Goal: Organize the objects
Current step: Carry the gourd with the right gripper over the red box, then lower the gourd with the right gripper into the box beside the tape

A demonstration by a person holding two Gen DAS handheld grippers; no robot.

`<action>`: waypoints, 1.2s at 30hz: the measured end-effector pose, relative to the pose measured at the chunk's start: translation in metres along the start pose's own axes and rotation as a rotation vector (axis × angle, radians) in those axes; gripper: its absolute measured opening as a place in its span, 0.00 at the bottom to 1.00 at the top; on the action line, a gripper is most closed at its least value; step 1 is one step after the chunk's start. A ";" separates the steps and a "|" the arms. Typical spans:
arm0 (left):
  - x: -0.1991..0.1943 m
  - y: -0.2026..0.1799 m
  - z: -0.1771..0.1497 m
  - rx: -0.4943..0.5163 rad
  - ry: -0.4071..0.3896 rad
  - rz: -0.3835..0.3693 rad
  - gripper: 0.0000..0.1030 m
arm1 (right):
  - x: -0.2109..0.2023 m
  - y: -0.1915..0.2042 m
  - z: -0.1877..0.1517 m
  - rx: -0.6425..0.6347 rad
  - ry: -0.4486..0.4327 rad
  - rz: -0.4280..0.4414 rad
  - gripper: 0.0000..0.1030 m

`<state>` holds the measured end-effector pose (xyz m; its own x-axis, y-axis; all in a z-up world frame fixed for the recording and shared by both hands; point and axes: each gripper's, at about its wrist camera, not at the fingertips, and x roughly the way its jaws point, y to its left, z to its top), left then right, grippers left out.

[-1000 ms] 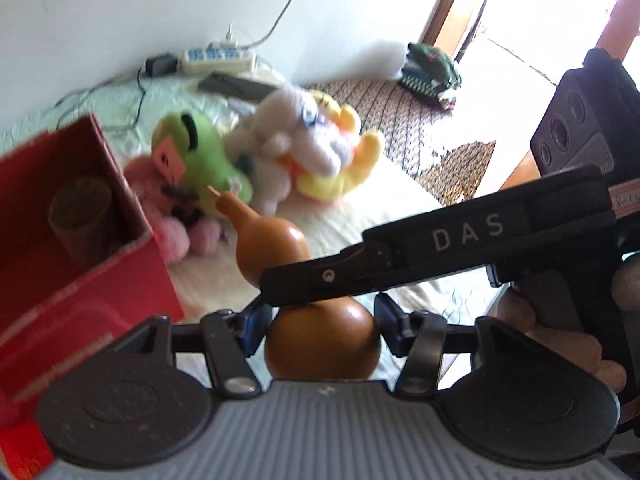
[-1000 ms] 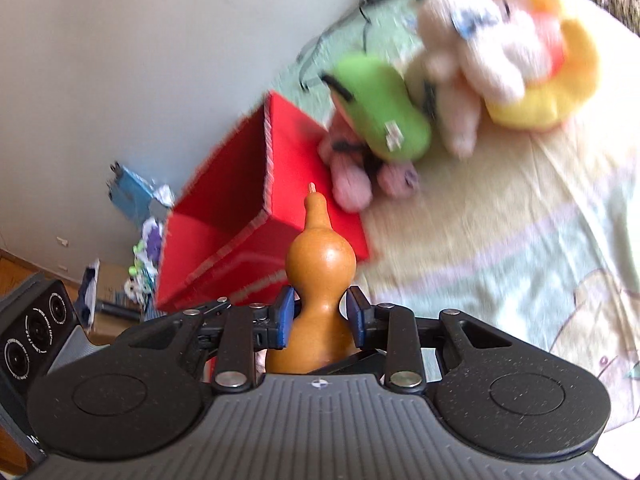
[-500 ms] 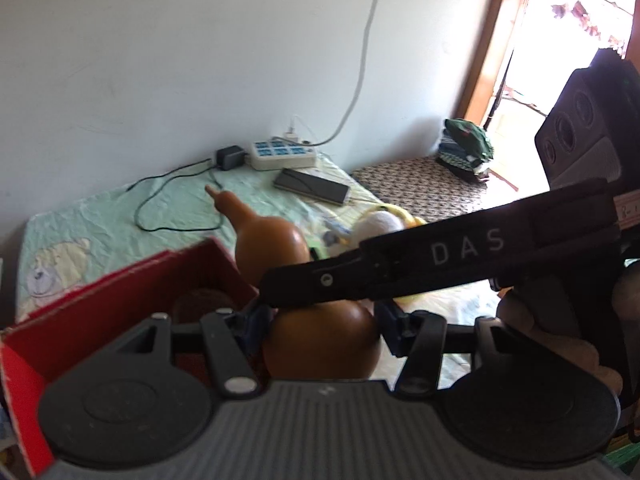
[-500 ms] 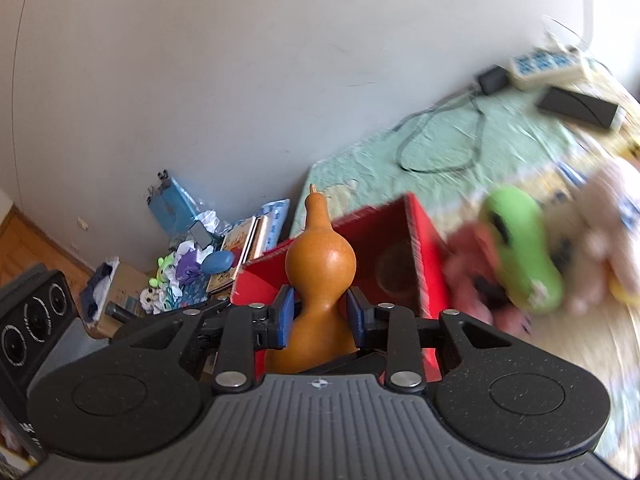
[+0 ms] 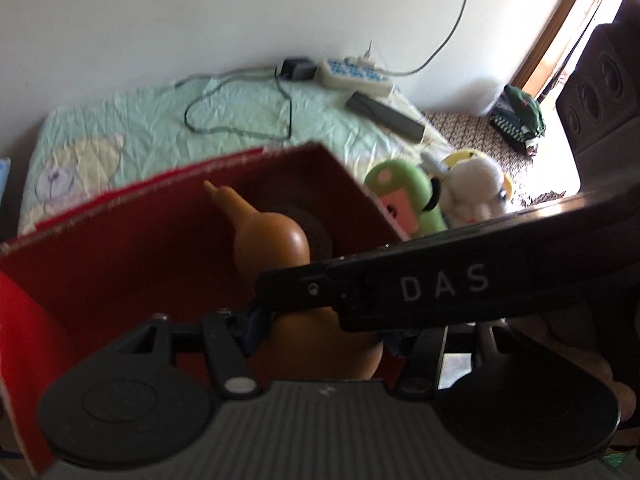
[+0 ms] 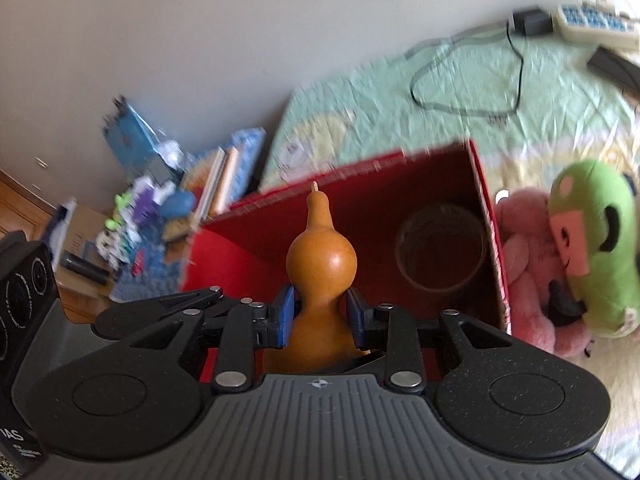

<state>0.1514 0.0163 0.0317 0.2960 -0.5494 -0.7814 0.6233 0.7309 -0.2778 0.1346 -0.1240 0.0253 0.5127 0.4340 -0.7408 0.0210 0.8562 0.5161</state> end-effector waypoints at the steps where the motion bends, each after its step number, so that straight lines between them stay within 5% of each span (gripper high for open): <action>1: 0.006 0.003 -0.002 -0.006 0.017 0.001 0.55 | 0.007 -0.001 -0.001 0.003 0.019 -0.010 0.30; 17: 0.055 0.034 -0.010 -0.111 0.229 0.012 0.55 | 0.060 -0.015 -0.002 0.033 0.164 -0.085 0.29; 26: 0.059 0.037 -0.014 -0.139 0.251 0.025 0.54 | 0.065 -0.005 -0.007 -0.067 0.131 -0.205 0.27; 36: 0.059 0.035 -0.015 -0.144 0.227 0.041 0.57 | 0.055 -0.015 -0.011 -0.019 0.078 -0.174 0.27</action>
<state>0.1797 0.0162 -0.0324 0.1387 -0.4253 -0.8944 0.5001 0.8096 -0.3074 0.1534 -0.1099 -0.0276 0.4347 0.2983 -0.8498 0.0869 0.9253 0.3692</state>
